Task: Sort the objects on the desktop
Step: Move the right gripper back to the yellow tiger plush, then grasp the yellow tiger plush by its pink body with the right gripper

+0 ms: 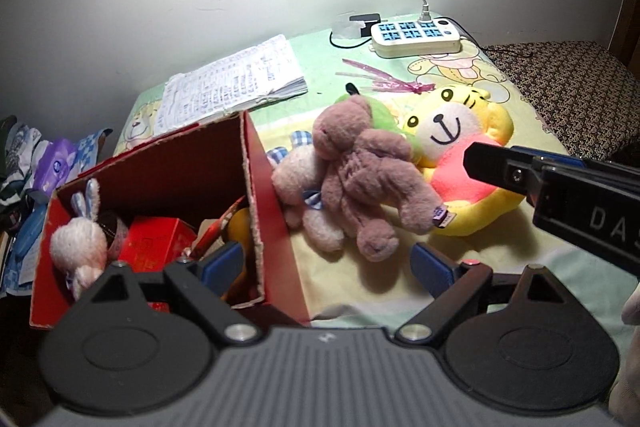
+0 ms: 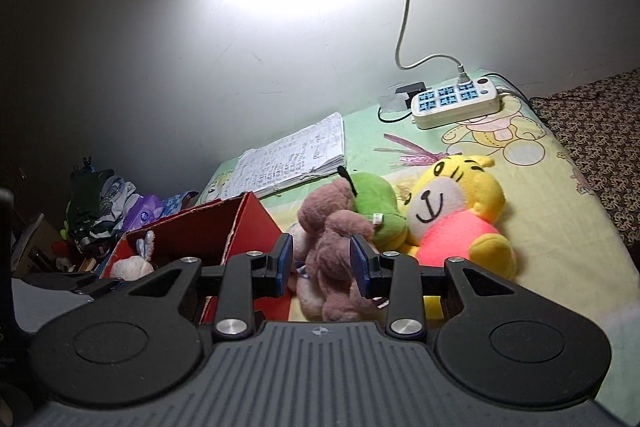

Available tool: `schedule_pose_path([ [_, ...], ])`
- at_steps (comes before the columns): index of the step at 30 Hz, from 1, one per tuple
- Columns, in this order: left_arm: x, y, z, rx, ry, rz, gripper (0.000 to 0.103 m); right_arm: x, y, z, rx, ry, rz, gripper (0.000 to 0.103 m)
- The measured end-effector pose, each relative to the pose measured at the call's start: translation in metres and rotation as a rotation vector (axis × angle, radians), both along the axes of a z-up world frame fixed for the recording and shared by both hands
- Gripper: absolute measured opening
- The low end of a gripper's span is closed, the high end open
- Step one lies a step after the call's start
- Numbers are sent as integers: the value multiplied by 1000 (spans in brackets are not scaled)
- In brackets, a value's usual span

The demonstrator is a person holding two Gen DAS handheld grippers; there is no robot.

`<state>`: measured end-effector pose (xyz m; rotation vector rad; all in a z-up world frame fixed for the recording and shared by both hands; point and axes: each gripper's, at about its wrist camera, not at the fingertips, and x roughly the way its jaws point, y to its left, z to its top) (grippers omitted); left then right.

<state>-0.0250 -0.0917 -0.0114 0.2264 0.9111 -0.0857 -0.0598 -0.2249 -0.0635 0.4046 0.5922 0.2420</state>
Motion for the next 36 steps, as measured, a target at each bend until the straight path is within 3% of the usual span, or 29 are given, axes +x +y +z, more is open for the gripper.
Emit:
schedule_pose_path([
  [11,4,-27,-14,23,53,6,94,4,-28,-17,41,38,3,36],
  [27,28,-58,-52,-10,198,-107,94,15,-63,-45,117,136,-104,36],
  [32,35,-62,-58,-37,225,-136,94,17,-73,-51,132,157,-130,36],
  [36,43,-62,-62,-130,236,-165,94,16,-87,-53,147,136,-153,36],
])
